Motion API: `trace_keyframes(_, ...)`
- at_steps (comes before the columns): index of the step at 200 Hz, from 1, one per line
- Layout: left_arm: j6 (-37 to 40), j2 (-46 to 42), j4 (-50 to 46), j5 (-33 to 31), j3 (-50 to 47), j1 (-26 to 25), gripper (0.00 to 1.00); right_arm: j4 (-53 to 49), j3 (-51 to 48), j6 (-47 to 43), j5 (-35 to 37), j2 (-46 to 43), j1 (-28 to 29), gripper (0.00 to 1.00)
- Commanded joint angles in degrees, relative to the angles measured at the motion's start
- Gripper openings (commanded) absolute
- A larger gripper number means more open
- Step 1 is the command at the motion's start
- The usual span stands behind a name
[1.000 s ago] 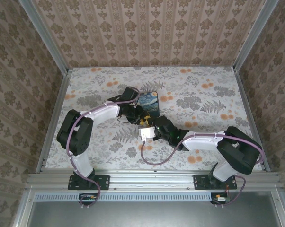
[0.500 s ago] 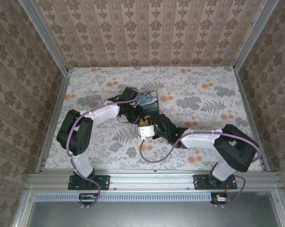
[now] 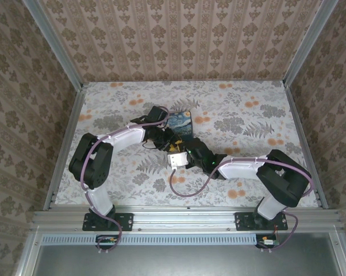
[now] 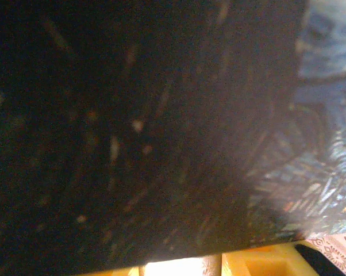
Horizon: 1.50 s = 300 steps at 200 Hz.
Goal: Unlock a padlock with a key
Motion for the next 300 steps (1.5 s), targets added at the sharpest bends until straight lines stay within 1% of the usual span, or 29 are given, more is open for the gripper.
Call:
trace_keyframes(1, -1.8, 0.3, 0.3, 2.4, 0.9, 0.4, 0.0, -0.4, 1.5, -1.0, -0.5, 1.3, -0.5, 0.31)
trace_keyframes(75, -2.5, 0.1, 0.9, 2.3, 0.8, 0.0, 0.0, 2.6, 1.5, 0.2, 1.0, 3.3, -0.7, 0.24)
trace_keyframes(107, -3.3, -0.2, 1.7, 2.4, 0.6, -0.1, 0.0, 5.1, 1.4, 1.0, 3.4, 4.8, -0.7, 0.21)
trace_keyframes(143, -4.7, -0.7, 3.1, 2.7, -0.2, -0.2, 0.0, 10.6, -0.7, 5.0, 6.0, 4.8, -0.7, 0.13)
trace_keyframes(164, -5.3, -1.2, 3.7, 2.6, -0.6, -0.2, 0.0, 13.3, -1.6, 9.0, 8.0, 4.5, -0.6, 0.12)
trace_keyframes(180, -6.4, -1.6, 5.1, 2.6, -1.4, -0.2, 0.0, 15.2, -2.0, 14.2, 10.6, 3.9, -0.3, 0.09)
trace_keyframes(192, -7.6, -2.0, 6.4, 2.3, -1.9, -0.2, 0.0, 16.4, -2.1, 19.9, 12.8, 3.1, -0.1, 0.07)
trace_keyframes(209, -9.1, -2.4, 8.6, 1.9, -2.2, -0.4, 0.0, 15.3, -1.9, 30.3, 15.3, 1.9, -0.1, 0.04)
trace_keyframes(244, -10.1, -2.5, 9.6, 1.6, -1.4, -1.1, 0.0, 13.5, -2.2, 52.3, 21.0, -0.3, 0.2, 0.0)
trace_keyframes(278, -11.2, -2.6, 10.5, 1.1, -1.0, -1.4, 0.0, 12.5, -3.5, 74.4, 23.8, -2.4, 0.0, 0.0)
trace_keyframes(300, -11.9, -2.7, 11.1, 0.6, -0.7, -1.8, 0.0, 13.1, -4.5, 86.8, 25.2, -3.3, -0.2, 0.0)
